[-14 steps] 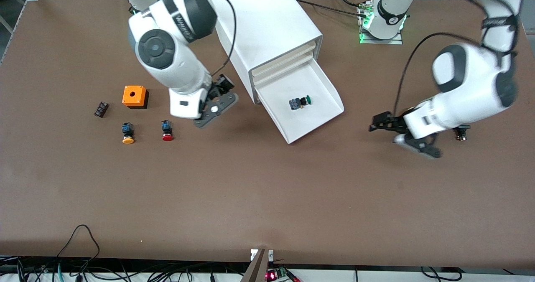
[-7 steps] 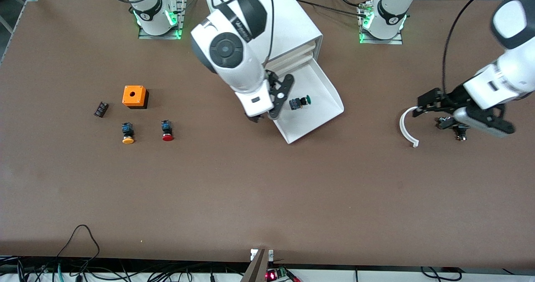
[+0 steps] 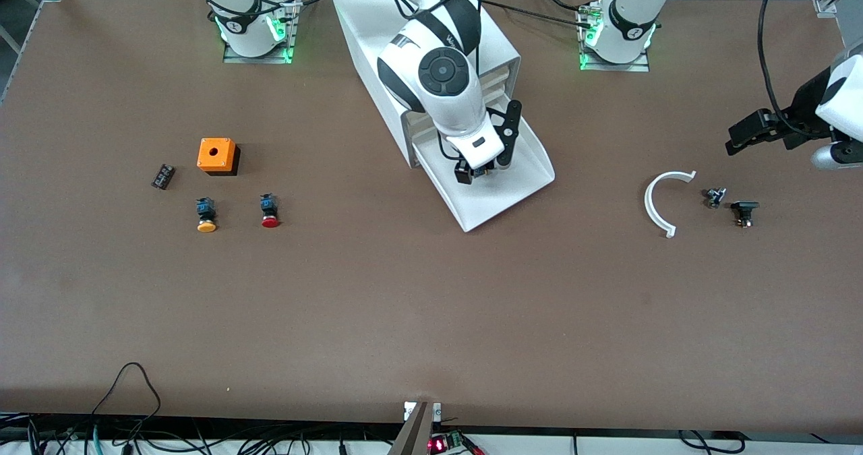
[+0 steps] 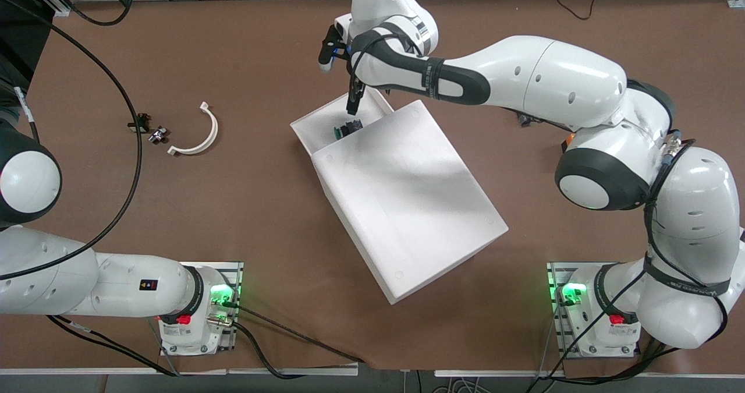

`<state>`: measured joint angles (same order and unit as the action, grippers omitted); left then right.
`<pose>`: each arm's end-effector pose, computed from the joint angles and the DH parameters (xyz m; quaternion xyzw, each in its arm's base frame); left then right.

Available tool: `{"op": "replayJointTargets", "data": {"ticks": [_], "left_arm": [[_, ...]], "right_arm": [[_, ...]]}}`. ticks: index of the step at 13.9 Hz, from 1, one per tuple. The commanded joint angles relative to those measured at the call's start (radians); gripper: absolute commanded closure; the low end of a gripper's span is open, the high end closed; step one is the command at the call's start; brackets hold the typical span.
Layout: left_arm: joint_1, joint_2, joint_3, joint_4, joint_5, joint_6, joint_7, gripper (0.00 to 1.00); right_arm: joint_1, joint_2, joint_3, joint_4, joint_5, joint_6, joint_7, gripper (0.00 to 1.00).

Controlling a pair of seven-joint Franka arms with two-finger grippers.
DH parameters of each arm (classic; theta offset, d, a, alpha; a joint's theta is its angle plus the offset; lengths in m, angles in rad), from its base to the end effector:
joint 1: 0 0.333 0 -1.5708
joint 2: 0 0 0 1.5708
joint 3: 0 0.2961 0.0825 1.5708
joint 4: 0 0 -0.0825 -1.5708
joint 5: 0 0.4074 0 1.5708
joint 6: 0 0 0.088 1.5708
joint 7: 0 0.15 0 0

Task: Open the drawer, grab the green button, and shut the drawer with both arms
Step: 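Lower the right gripper into the drawer and grasp the green button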

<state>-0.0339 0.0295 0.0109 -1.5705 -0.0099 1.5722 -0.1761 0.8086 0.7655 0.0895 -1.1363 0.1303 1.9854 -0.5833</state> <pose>0.5844 -0.0150 0.5447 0.9970 0.0765 -0.0143 0.0034 0.4874 0.6057 0.2961 -0.7589 -0.6433 -0.0283 0.0966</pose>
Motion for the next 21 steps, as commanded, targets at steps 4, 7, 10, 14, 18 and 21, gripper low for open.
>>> {"op": "replayJointTargets", "data": {"ticks": [4, 7, 10, 14, 18, 21], "left_arm": [[0.005, -0.005, 0.003, 0.020, 0.027, -0.023, -0.026, 0.00], [0.005, -0.003, 0.003, 0.020, 0.027, -0.021, -0.026, 0.00], [0.005, -0.005, 0.001, 0.021, 0.027, -0.020, -0.025, 0.00], [0.005, -0.005, 0.001, 0.023, 0.022, -0.018, -0.020, 0.00], [0.005, -0.005, 0.003, 0.021, 0.011, -0.015, -0.017, 0.00], [0.003, -0.003, 0.001, 0.020, 0.010, 0.002, -0.011, 0.00]], "right_arm": [[0.006, 0.055, -0.011, 0.047, -0.044, -0.017, -0.296, 0.00], [0.007, 0.089, -0.007, 0.047, -0.043, -0.010, -0.296, 0.00], [0.033, 0.103, -0.007, 0.049, -0.044, -0.007, -0.288, 0.00], [0.040, 0.126, -0.005, 0.053, -0.044, 0.019, -0.282, 0.00], [0.060, 0.155, -0.011, 0.052, -0.046, 0.049, -0.279, 0.00], [0.066, 0.172, -0.013, 0.052, -0.047, 0.075, -0.279, 0.00]]}}
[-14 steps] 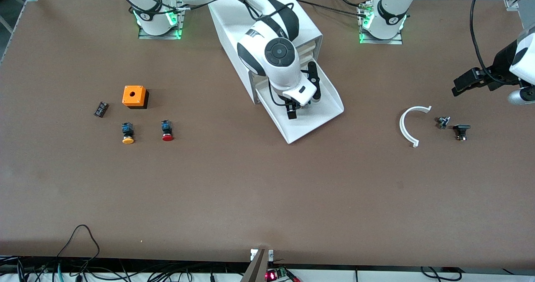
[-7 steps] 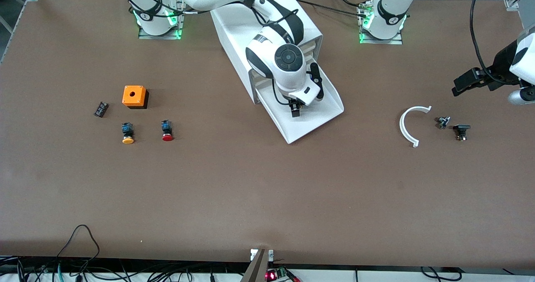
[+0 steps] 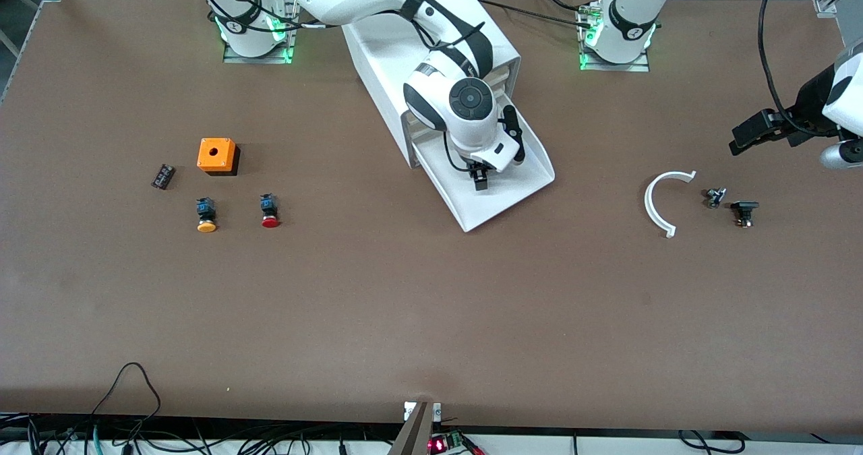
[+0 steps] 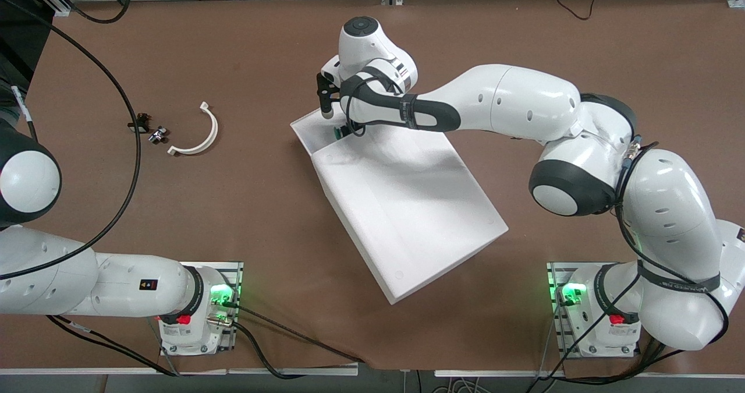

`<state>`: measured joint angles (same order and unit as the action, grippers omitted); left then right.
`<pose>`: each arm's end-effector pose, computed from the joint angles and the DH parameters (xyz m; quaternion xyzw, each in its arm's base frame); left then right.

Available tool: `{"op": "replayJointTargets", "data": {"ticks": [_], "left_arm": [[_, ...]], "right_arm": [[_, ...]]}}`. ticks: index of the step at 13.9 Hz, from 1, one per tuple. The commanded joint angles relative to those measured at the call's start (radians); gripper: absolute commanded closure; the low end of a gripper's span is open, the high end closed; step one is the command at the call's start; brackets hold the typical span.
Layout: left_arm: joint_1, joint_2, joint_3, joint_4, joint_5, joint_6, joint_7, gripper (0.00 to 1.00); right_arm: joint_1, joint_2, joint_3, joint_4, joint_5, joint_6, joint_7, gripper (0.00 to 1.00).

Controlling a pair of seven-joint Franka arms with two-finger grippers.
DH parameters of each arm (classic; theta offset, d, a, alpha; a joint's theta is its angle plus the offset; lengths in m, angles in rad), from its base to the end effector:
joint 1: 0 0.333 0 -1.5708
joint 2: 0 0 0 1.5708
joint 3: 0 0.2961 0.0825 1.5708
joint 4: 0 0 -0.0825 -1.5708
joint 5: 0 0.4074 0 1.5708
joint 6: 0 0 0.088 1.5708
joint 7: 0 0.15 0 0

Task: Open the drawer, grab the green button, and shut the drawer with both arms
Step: 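Lower the right gripper into the drawer and grasp the green button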

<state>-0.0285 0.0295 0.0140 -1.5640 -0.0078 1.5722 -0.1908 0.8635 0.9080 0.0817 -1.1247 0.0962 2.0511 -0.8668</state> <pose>0.5851 -0.0097 0.5479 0.9960 0.0881 -0.0110 0.0026 0.4604 0.6259 0.1966 -0.6444 -0.7610 -0.0075 0.0752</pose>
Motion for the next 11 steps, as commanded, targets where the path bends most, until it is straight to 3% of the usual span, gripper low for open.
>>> {"op": "replayJointTargets", "data": {"ticks": [1, 5, 11], "left_arm": [[-0.002, -0.003, -0.002, 0.007, 0.005, 0.020, 0.014, 0.00], [0.010, 0.001, -0.003, 0.005, -0.021, 0.046, 0.111, 0.00], [0.012, 0.007, -0.002, 0.005, -0.021, 0.042, 0.111, 0.00]], "right_arm": [[0.011, 0.032, -0.005, 0.042, -0.013, 0.014, 0.005, 0.04], [0.011, 0.031, 0.000, 0.040, -0.058, 0.035, 0.002, 0.29], [0.009, 0.031, 0.004, 0.036, -0.069, 0.030, 0.006, 0.54]]}}
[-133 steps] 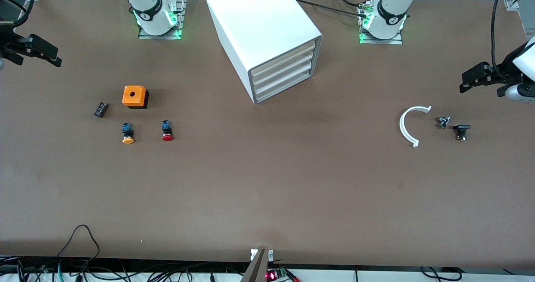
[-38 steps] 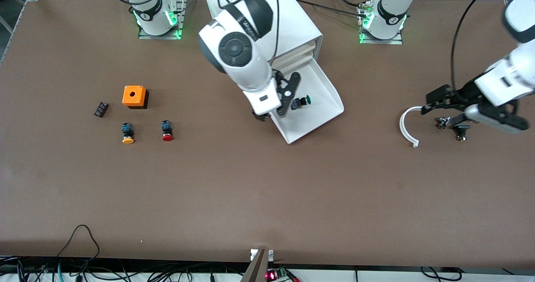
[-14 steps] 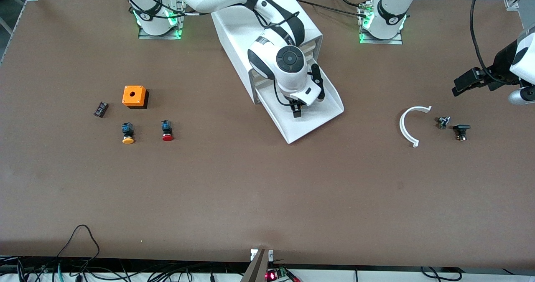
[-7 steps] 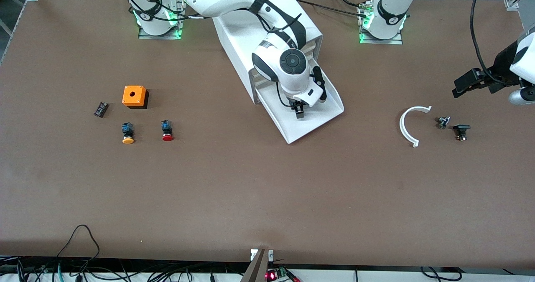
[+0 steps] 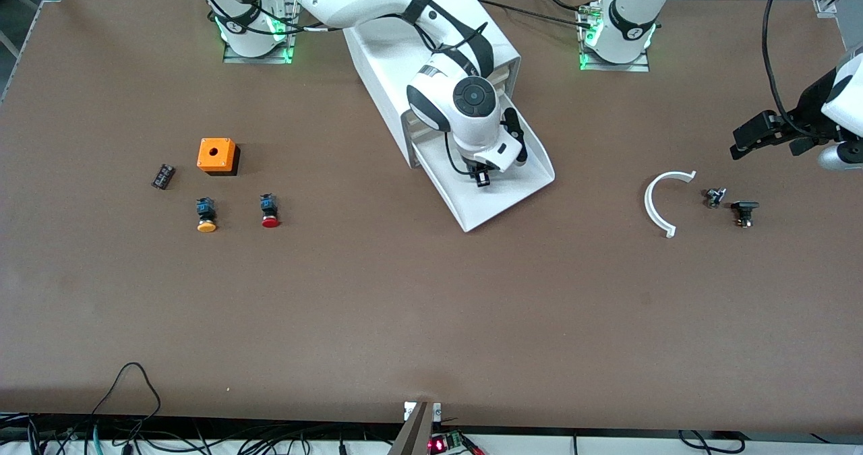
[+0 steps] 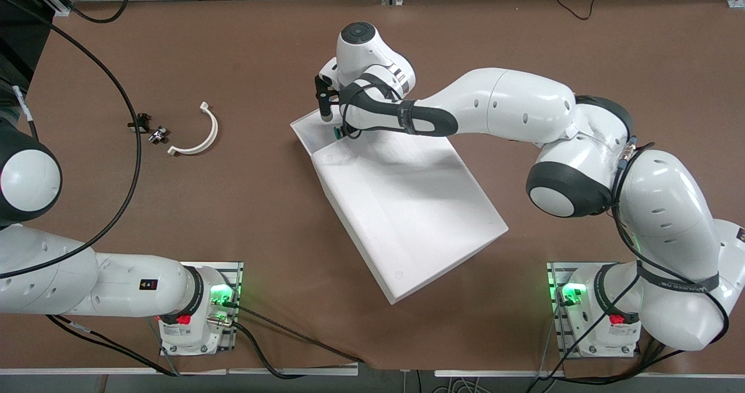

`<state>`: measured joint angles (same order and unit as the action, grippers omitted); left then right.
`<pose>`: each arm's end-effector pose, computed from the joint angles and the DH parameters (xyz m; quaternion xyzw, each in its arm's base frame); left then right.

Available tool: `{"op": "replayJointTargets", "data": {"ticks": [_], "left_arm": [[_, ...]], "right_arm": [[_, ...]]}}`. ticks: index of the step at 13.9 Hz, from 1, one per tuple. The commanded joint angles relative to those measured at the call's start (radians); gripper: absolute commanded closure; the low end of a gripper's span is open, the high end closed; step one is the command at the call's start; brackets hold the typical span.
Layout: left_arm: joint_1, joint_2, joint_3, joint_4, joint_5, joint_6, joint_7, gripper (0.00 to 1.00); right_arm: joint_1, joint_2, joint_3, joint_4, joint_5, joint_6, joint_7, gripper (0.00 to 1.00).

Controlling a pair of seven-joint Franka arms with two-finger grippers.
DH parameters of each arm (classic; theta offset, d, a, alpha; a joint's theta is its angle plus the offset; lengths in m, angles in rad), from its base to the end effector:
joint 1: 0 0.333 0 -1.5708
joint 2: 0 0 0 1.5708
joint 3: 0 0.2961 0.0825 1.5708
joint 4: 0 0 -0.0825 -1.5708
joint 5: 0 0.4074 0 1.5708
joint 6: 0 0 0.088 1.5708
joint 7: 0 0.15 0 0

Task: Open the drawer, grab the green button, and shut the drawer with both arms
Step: 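Lift the green button out of the drawer with the right gripper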

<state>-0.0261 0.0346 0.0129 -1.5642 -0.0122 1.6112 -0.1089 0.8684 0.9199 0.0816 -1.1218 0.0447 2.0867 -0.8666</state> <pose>0.5920 -0.0097 0.5482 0.9988 0.0480 0.0058 0.0062 0.4640 0.6283 0.1915 -0.6354 -0.7701 -0.0216 0.0527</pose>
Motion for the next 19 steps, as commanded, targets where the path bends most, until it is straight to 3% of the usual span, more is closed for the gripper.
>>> {"op": "replayJointTargets", "data": {"ticks": [1, 3, 5, 7, 13, 19], "left_arm": [[0.009, 0.002, -0.001, 0.006, -0.017, 0.001, 0.029, 0.00], [0.009, 0.004, -0.001, 0.006, -0.017, 0.003, 0.029, 0.00], [0.009, 0.005, -0.001, 0.006, -0.017, 0.003, 0.029, 0.00], [0.009, 0.014, -0.001, 0.004, -0.017, 0.006, 0.028, 0.00], [0.012, 0.050, -0.001, -0.034, -0.044, 0.029, 0.029, 0.00], [0.006, 0.116, -0.036, -0.135, -0.089, 0.117, 0.032, 0.00]], "right_arm": [[0.004, 0.019, 0.004, 0.033, -0.016, -0.001, 0.006, 0.59], [0.007, 0.019, 0.004, 0.034, -0.016, 0.004, 0.009, 0.68], [0.007, 0.010, 0.007, 0.034, -0.012, 0.004, 0.078, 0.70], [0.000, -0.018, 0.039, 0.034, -0.012, 0.004, 0.157, 0.70], [-0.092, -0.171, 0.040, 0.027, -0.012, -0.017, 0.409, 0.70], [-0.224, -0.254, -0.031, -0.032, -0.035, -0.011, 0.843, 0.70]]}}
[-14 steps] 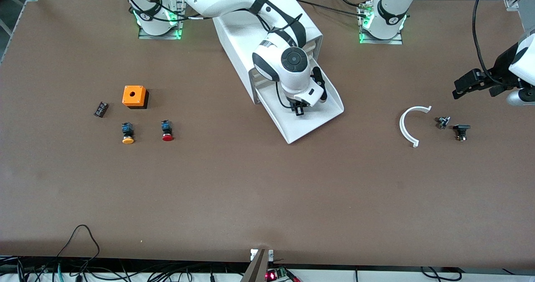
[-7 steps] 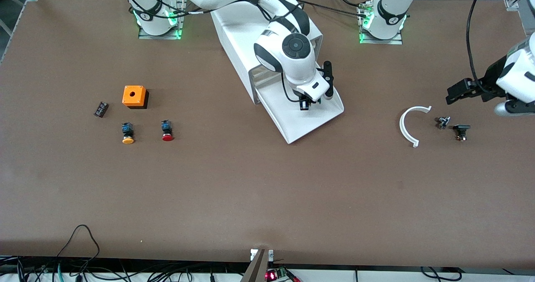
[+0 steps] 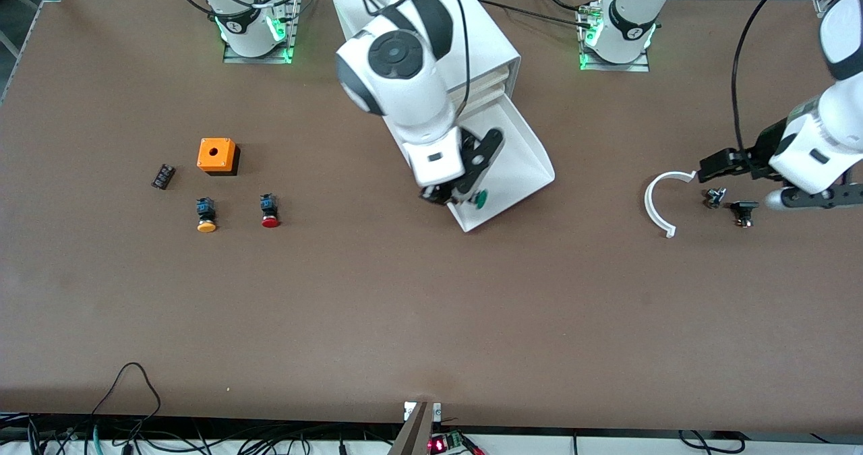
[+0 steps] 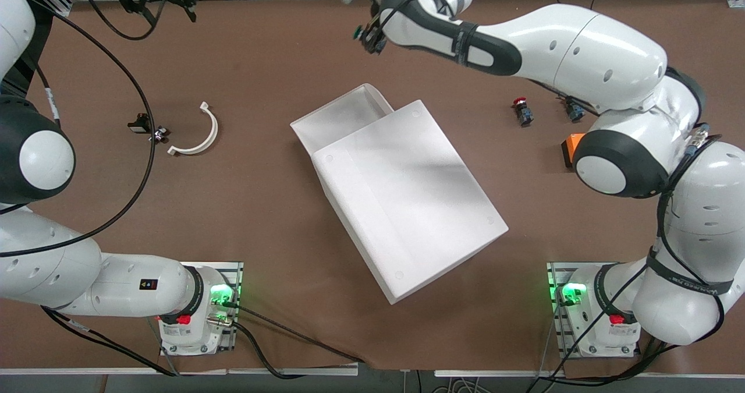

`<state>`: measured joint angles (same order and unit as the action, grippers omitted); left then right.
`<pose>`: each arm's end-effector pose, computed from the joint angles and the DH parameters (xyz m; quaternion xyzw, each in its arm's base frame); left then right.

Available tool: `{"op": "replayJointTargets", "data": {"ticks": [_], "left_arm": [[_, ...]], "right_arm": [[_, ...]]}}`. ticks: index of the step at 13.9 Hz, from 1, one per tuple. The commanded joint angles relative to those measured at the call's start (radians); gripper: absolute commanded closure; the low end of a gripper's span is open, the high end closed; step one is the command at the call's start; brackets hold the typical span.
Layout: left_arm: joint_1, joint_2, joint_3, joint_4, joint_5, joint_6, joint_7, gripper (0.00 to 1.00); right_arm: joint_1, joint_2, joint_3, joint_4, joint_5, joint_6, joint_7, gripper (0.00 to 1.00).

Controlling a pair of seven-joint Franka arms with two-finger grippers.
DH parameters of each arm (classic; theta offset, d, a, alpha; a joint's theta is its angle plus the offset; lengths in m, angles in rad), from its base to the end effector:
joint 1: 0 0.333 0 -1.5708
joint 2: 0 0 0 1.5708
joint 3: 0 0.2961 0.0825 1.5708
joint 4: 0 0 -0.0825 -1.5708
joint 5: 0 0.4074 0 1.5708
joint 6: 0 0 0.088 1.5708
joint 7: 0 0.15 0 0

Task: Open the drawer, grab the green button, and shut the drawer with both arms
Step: 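Lift the green button out of the drawer with the right gripper, then carry the button with the right gripper while the left gripper shuts the drawer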

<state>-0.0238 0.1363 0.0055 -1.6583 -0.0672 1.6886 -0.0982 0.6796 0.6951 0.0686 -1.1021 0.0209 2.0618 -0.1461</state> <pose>0.6089 -0.0206 0.4470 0.9970 0.0456 -0.0548 0.0296 0.5894 0.5300 0.3757 -0.8994 -0.4153 -0.1176 0.0684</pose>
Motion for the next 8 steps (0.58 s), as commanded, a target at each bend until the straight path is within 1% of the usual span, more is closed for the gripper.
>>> {"op": "replayJointTargets", "data": {"ticks": [1, 2, 3, 5, 7, 8], "left_arm": [[0.001, 0.025, -0.047, -0.069, -0.048, 0.081, 0.011, 0.00], [0.001, 0.031, -0.068, -0.110, -0.066, 0.133, 0.008, 0.00], [-0.001, 0.037, -0.084, -0.150, -0.074, 0.185, 0.006, 0.00], [-0.002, 0.058, -0.137, -0.216, -0.077, 0.297, -0.011, 0.00], [-0.011, 0.081, -0.186, -0.282, -0.077, 0.429, -0.093, 0.00], [-0.018, 0.100, -0.212, -0.300, -0.076, 0.477, -0.157, 0.00]], "right_arm": [[-0.060, -0.045, -0.033, -0.082, -0.009, 0.008, 0.160, 0.70], [-0.083, -0.074, -0.045, -0.143, -0.009, 0.011, 0.219, 0.70], [-0.109, -0.083, -0.047, -0.188, -0.009, 0.020, 0.293, 0.70], [-0.153, -0.082, -0.049, -0.226, -0.032, 0.008, 0.411, 0.70], [-0.199, -0.114, -0.049, -0.316, -0.038, -0.040, 0.435, 0.68], [-0.222, -0.134, -0.049, -0.373, -0.039, -0.048, 0.435, 0.67]]}}
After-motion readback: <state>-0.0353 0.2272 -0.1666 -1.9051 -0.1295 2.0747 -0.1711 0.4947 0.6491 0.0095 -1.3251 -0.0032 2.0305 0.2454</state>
